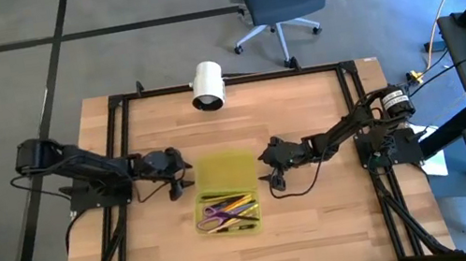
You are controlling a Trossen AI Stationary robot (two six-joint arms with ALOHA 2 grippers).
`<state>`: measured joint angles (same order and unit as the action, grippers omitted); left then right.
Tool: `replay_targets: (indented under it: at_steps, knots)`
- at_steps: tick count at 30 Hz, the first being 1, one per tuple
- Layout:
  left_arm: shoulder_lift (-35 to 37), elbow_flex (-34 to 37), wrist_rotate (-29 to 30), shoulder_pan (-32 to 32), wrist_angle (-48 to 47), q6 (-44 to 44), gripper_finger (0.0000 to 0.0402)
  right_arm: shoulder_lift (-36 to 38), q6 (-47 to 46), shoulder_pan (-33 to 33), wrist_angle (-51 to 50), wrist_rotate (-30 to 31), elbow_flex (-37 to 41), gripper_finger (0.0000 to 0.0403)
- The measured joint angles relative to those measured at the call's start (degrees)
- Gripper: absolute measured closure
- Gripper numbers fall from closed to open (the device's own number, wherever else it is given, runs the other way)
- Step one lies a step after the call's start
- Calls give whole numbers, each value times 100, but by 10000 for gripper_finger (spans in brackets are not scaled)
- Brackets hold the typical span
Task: Pick & place school supplies into a supply box
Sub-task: Close the yellow supply box
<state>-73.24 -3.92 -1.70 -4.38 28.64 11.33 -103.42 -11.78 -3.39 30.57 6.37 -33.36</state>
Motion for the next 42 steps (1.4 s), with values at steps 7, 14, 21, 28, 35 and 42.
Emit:
replay_targets:
  at_steps: [7,14,21,28,35,42]
  knots:
    - [-304,-96,-91,0,119,-197,102,0,4,0,3,0,0,43]
    - [-370,-99,-106,0,84,-793,101,-12,28,2,143,1,7,43]
    - [-390,-77,-110,2,188,-876,103,-15,445,5,590,13,9,43]
    - [-400,-70,-56,7,248,-1360,100,-15,976,5,939,12,9,43]
    - [-246,-63,13,9,380,-1821,102,-13,1406,1,947,12,-15,43]
    - [10,-46,238,4,308,-2226,100,-9,1849,1,947,7,-156,43]
